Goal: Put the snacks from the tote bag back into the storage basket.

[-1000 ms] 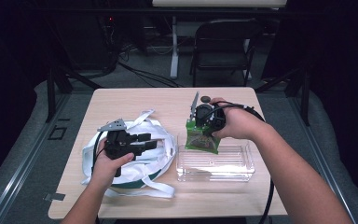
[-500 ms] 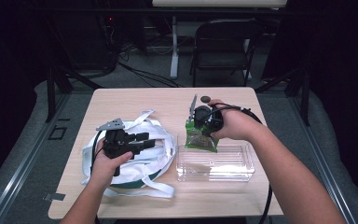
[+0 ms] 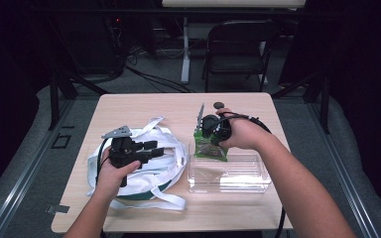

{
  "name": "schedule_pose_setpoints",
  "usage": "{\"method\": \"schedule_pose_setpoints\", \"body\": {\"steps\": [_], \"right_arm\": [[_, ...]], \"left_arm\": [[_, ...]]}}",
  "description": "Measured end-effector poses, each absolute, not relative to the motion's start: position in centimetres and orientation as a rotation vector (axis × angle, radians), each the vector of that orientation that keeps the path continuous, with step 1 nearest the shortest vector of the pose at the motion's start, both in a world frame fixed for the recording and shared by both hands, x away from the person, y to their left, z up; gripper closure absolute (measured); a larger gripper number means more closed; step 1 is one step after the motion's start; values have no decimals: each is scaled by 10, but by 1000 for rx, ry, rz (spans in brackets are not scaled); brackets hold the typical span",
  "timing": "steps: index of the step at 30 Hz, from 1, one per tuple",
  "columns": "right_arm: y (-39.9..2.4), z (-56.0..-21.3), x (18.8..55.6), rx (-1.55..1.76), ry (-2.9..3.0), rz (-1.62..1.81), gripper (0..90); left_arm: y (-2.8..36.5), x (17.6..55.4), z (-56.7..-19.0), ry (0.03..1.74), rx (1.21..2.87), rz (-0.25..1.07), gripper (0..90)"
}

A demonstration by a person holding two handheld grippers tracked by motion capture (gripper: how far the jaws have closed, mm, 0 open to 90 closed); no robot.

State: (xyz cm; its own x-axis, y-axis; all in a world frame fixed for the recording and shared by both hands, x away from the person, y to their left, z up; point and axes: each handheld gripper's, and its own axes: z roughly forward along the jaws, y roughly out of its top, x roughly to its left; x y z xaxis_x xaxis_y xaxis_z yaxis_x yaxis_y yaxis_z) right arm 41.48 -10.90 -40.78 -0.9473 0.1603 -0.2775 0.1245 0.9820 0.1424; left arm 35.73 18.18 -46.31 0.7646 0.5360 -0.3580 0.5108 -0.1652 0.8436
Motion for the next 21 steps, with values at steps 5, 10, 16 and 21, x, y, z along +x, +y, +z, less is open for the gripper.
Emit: {"method": "schedule_pose_setpoints", "body": {"steps": [5, 10, 16, 21], "right_arm": [[-105, -419, 418, 169, 2834, 146, 749], [-102, -429, 421, 133, 2837, 120, 749], [-97, -433, 423, 113, 2841, 133, 749], [-94, -437, 423, 94, 2837, 122, 749]], "left_arm": [[183, 358, -464, 818, 1807, 26, 500], [185, 359, -464, 825, 1800, 28, 500], [185, 360, -465, 829, 1800, 29, 502], [186, 359, -465, 830, 1799, 30, 503]]}}
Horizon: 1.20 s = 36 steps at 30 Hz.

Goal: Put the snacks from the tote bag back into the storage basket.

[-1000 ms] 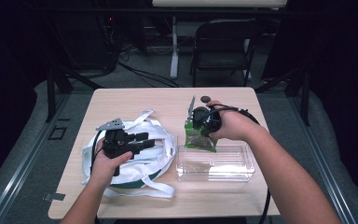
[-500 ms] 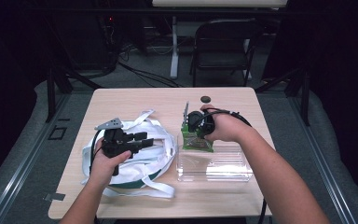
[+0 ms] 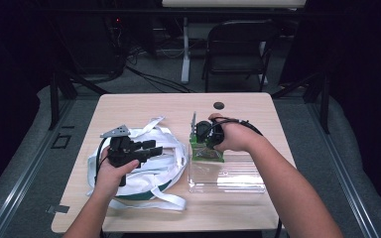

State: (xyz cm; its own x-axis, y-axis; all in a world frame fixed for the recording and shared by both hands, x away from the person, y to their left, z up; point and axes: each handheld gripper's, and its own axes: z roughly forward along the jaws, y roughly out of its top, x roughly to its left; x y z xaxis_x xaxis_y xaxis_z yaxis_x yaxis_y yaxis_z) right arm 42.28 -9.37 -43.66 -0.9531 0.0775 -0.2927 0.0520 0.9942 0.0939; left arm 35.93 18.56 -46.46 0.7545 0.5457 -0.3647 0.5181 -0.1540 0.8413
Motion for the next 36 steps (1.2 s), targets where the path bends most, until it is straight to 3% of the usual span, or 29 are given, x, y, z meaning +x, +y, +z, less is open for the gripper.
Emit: {"method": "schedule_pose_setpoints", "body": {"steps": [26, 36], "right_arm": [[-92, -448, 434, 63, 2789, 138, 742], [-96, -448, 439, 124, 2770, 139, 593]], "left_arm": [[188, 360, -465, 838, 1790, 33, 506], [189, 360, -465, 841, 1789, 33, 506]]}}
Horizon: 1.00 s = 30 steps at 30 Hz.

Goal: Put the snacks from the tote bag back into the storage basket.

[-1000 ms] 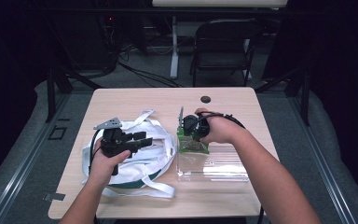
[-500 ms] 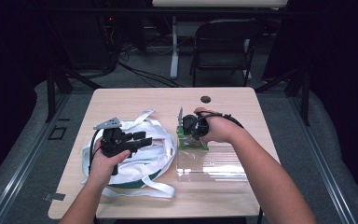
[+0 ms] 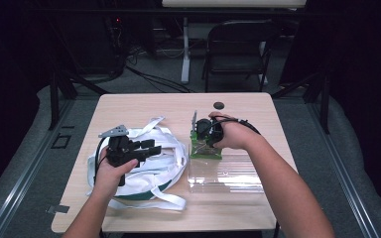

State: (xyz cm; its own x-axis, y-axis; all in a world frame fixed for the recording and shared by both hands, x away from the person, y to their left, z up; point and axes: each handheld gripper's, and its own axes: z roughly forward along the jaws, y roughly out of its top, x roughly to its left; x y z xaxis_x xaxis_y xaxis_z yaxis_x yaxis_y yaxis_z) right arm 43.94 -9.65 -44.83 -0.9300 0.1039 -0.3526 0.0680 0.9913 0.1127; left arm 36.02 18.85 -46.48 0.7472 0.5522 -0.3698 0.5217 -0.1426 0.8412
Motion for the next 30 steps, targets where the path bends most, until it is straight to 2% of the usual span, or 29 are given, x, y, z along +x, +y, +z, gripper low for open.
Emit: {"method": "schedule_pose_setpoints", "body": {"steps": [9, 19, 30], "right_arm": [[-99, -448, 441, 188, 2780, 157, 425], [-99, -446, 441, 209, 2759, 178, 366], [-101, -442, 441, 226, 2744, 191, 368]], "left_arm": [[189, 360, -465, 843, 1790, 34, 506], [189, 360, -465, 850, 1783, 36, 506], [189, 360, -465, 851, 1784, 38, 505]]}}
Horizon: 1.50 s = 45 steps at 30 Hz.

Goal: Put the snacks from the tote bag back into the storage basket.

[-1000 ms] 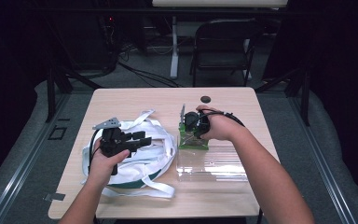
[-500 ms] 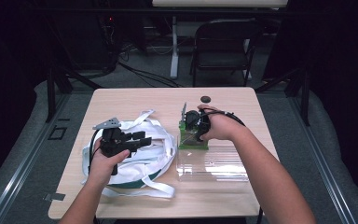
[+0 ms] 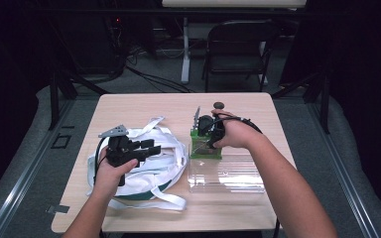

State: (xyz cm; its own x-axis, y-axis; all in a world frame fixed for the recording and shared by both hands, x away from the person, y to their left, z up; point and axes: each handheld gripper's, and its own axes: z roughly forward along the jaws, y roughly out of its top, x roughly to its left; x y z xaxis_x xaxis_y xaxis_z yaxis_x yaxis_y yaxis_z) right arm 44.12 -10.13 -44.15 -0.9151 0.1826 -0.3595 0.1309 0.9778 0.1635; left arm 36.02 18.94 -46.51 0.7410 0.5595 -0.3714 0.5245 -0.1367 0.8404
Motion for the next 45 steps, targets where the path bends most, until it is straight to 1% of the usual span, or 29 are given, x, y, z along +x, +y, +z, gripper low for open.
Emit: {"method": "schedule_pose_setpoints", "body": {"steps": [26, 45], "right_arm": [[-103, -432, 440, 228, 2710, 220, 376], [-102, -410, 434, 249, 2681, 311, 381]], "left_arm": [[190, 360, -465, 854, 1786, 39, 501], [190, 361, -466, 857, 1786, 40, 500]]}}
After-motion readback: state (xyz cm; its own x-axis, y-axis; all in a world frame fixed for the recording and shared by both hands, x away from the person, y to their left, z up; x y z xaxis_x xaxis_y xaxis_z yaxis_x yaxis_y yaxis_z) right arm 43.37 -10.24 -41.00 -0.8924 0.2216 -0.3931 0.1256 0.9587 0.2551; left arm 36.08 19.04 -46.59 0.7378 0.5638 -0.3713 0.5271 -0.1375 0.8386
